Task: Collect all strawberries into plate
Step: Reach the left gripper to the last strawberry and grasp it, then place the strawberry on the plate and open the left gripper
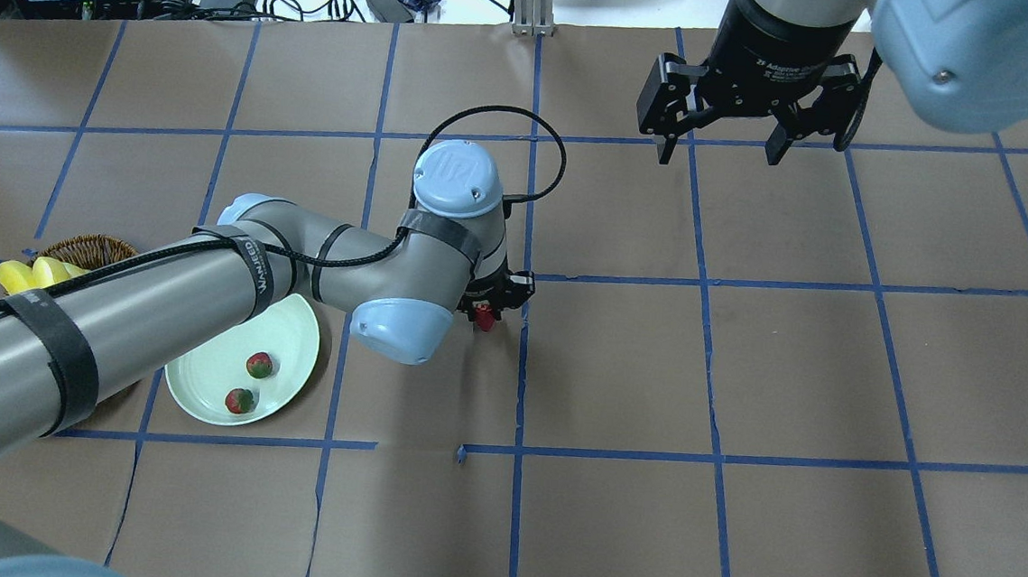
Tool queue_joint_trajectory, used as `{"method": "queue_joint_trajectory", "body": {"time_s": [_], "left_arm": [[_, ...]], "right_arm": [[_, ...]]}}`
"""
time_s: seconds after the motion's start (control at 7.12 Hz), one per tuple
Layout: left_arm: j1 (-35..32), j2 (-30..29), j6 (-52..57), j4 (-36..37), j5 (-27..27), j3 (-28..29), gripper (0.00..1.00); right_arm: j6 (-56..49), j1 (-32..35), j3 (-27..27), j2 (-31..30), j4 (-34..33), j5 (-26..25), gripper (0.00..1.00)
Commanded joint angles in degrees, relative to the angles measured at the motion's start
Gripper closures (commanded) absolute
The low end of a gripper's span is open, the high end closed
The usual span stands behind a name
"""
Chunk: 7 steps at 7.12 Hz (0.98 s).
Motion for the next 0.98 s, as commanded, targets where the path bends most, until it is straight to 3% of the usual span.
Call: {"method": "queue_joint_trajectory", "body": {"time_s": [0.0,0.28,0.42,0.56,0.7,0.84], "left_arm": [[9.04,5.26,12.02,-12.3,4.21,-0.25,0.99],[18.02,8.88,24.16,-16.67,7.19,-2.34,0.97],[21.63,9.07,26.83,-16.42,9.46,-6.27,0.89],[22.88,9.07,26.34,-14.41,9.48,-9.09,0.64],[22.72,9.07,26.85,-13.18,9.4,-9.47,0.09],[22.46,9.24,26.86,-12.73,9.22,-9.04,0.0]], "right_arm": [[-0.09,0.0,0.0,0.0,-0.06,-0.09,0.0],[-0.09,0.0,0.0,-0.08,-0.06,-0.18,0.0],[0.0,0.0,0.0,-0.08,0.02,-0.09,0.0],[0.0,0.0,0.0,-0.08,0.02,0.0,0.0],[0.0,0.0,0.0,0.0,0.02,-0.09,0.0],[0.0,0.0,0.0,-0.08,0.02,0.0,0.0]]}}
